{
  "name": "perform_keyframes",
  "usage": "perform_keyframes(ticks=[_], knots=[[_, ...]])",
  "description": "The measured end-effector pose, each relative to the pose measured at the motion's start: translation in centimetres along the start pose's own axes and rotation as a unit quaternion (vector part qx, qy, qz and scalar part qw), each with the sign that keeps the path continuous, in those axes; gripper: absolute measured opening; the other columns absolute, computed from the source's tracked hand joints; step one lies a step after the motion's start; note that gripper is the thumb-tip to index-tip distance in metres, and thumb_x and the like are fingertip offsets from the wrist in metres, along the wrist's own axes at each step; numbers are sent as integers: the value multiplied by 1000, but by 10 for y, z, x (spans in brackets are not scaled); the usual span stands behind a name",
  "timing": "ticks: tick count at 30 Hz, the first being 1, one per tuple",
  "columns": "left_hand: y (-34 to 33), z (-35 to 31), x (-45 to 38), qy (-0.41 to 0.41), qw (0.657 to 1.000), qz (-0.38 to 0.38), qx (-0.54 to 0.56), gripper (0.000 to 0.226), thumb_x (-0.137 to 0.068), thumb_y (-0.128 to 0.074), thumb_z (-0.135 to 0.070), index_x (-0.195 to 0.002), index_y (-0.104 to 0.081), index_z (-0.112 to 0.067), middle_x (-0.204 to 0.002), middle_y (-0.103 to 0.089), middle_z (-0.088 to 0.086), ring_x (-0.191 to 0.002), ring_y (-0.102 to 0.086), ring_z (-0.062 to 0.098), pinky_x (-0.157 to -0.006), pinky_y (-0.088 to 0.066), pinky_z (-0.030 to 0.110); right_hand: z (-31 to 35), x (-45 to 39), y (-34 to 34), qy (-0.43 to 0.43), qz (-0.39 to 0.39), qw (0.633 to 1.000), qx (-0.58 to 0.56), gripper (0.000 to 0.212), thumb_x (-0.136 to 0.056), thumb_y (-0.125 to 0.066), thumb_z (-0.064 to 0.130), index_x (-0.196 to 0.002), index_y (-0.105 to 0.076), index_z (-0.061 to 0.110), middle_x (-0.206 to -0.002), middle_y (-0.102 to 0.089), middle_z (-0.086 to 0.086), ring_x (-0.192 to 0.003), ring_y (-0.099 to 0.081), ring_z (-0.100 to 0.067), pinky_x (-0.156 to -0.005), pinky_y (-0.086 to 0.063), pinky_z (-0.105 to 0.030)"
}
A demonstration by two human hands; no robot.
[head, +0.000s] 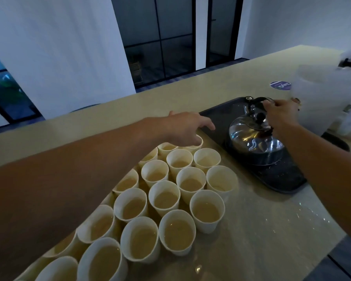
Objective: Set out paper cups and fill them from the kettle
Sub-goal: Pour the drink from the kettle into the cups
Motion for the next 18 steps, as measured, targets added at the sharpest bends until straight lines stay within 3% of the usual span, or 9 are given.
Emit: perform_keyframes(ticks=[3,8,11,15,18], knots=[[7,11,6,8,1000,-21,6,48,-93,-64,-26,-136,-48,-41,-143,-49,-9,-129,-44,17,-112,-29,48,-1,0,8,13,-42,999,5,24,-95,-63,31,-103,-71,11,-73,-59,1,-70,-60,-17,-69,-55,-32],[16,17,10,14,998,-56,7,42,-94,-63,-26,-132,-52,-38,-138,-52,-8,-125,-45,15,-111,-28,46,24,14,12,88,-34,995,27,25,-84,-75,44,-88,-75,19,-64,-59,3,-55,-55,-16,-52,-45,-25],[21,17,9,19,997,-76,11,39,-95,-61,-24,-132,-54,-37,-137,-54,-7,-126,-46,16,-112,-27,47,53,31,15,141,-22,989,44,30,-76,-80,48,-93,-79,23,-65,-65,6,-56,-59,-14,-56,-46,-25],[26,18,6,35,994,-96,25,42,-98,-53,-13,-134,-55,-33,-136,-56,-5,-125,-49,18,-111,-34,46,88,55,9,205,45,972,102,28,-77,-81,45,-98,-78,27,-87,-74,11,-80,-69,-7,-77,-55,-24],[21,20,6,43,995,-77,55,51,-96,-50,-1,-138,-53,-29,-136,-56,-3,-123,-52,19,-104,-45,38,103,68,-3,221,106,961,130,25,-75,-82,44,-95,-78,30,-87,-74,14,-82,-69,-3,-76,-53,-19]])
Point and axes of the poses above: each hand's wrist, its own x-axis away from the middle knuckle, its own y-axis out of the back of the hand, z = x × y, the point moved 9 cm from there along -x, towards the middle knuckle
